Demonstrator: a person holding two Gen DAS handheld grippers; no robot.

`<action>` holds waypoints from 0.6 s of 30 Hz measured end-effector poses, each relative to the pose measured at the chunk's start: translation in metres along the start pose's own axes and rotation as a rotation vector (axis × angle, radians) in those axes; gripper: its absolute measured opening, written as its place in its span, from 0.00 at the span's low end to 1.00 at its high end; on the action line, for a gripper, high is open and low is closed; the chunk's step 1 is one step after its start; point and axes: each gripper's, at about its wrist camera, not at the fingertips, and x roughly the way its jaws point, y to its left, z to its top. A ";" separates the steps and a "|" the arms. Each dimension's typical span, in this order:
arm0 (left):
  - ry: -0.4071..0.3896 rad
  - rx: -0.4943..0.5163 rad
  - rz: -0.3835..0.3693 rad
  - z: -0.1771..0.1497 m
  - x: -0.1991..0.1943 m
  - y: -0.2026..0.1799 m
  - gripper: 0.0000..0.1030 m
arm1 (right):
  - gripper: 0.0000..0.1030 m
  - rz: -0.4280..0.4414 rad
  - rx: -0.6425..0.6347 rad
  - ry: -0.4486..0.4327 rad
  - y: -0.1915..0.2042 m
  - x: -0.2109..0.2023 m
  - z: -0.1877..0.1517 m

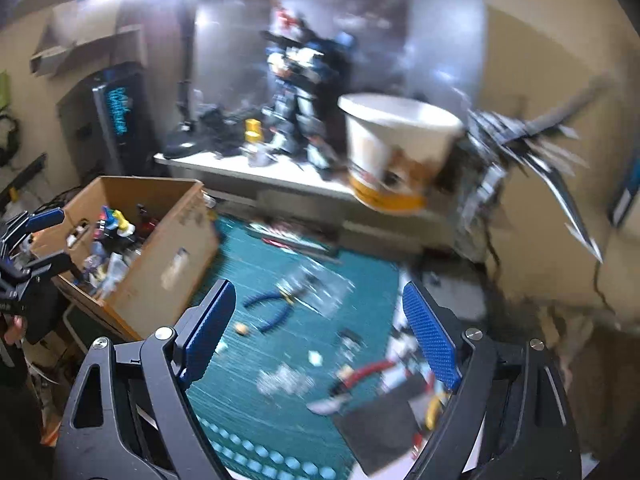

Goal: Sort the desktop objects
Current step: 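Move both empty grippers back over the cutting mat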

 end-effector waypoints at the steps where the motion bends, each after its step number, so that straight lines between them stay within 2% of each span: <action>1: -0.003 0.010 -0.019 -0.002 0.005 -0.009 1.00 | 0.82 -0.014 0.017 0.007 -0.009 -0.002 -0.006; 4: 0.000 0.021 -0.096 -0.009 0.022 -0.033 1.00 | 0.82 -0.057 0.081 0.031 -0.040 -0.006 -0.027; 9: 0.029 0.005 -0.157 -0.029 0.062 -0.061 1.00 | 0.82 -0.155 0.189 0.091 -0.091 -0.006 -0.067; 13: 0.068 -0.012 -0.206 -0.050 0.096 -0.082 1.00 | 0.82 -0.199 0.247 0.130 -0.119 0.002 -0.105; 15: 0.080 -0.026 -0.222 -0.060 0.110 -0.089 1.00 | 0.82 -0.203 0.231 0.128 -0.126 0.008 -0.124; 18: 0.089 -0.053 -0.226 -0.075 0.123 -0.091 1.00 | 0.78 -0.181 0.136 0.109 -0.123 0.019 -0.148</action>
